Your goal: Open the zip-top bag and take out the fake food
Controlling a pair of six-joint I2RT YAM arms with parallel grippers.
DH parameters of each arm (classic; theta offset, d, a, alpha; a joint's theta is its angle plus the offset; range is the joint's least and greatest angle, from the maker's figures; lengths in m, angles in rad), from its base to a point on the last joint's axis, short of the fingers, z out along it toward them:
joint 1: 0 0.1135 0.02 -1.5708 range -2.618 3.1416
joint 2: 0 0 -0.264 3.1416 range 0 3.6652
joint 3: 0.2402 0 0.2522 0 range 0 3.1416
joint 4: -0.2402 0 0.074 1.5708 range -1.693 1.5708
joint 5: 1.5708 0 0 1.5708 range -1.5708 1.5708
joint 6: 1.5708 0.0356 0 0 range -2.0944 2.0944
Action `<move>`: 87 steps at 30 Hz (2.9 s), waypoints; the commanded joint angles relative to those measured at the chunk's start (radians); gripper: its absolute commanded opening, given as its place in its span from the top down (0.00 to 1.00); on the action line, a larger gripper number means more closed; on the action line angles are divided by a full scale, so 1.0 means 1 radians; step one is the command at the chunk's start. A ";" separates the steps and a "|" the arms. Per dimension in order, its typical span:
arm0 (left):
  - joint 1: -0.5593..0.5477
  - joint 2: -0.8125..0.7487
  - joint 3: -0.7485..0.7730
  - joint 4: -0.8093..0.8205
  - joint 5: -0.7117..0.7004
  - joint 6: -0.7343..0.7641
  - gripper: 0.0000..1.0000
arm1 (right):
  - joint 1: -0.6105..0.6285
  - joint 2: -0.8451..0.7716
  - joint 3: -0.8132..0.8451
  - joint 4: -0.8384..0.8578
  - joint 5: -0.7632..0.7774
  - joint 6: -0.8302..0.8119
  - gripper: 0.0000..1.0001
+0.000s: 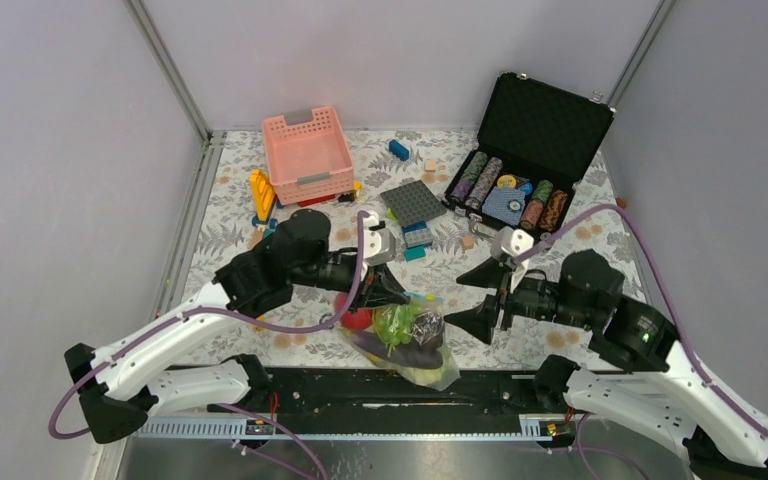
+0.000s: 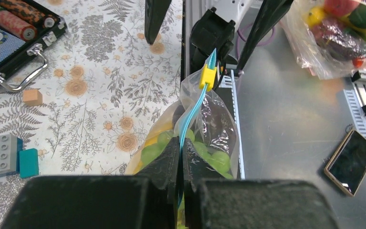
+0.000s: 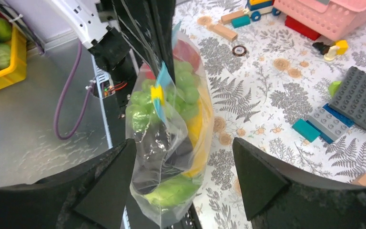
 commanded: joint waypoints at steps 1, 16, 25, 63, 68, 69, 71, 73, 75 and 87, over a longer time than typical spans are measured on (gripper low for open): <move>-0.002 -0.066 -0.007 0.155 -0.077 -0.091 1.00 | 0.004 -0.118 -0.203 0.365 0.063 0.068 0.18; -0.001 -0.071 -0.044 0.190 -0.091 -0.152 1.00 | 0.004 -0.059 -0.375 0.813 0.005 0.135 0.48; -0.001 -0.132 -0.087 0.242 -0.143 -0.175 1.00 | 0.004 -0.107 -0.415 0.776 -0.033 0.153 0.40; -0.002 -0.071 -0.019 0.205 -0.017 -0.178 0.38 | 0.004 0.094 -0.193 0.561 -0.292 0.119 1.00; -0.004 -0.057 -0.018 0.204 -0.016 -0.176 0.45 | 0.004 0.086 -0.208 0.578 -0.287 0.132 1.00; -0.004 -0.055 -0.019 0.202 -0.018 -0.174 0.47 | 0.004 0.084 -0.210 0.582 -0.286 0.135 1.00; -0.004 -0.050 -0.019 0.200 -0.018 -0.173 0.54 | 0.004 0.083 -0.213 0.584 -0.284 0.136 1.00; -0.004 -0.046 -0.017 0.198 -0.017 -0.172 0.63 | 0.004 0.083 -0.214 0.585 -0.284 0.135 1.00; -0.004 -0.043 -0.014 0.194 -0.017 -0.169 0.75 | 0.003 0.085 -0.216 0.585 -0.281 0.137 1.00; -0.005 -0.089 -0.062 0.092 -0.123 -0.138 1.00 | 0.004 -0.067 -0.326 0.677 -0.142 0.136 1.00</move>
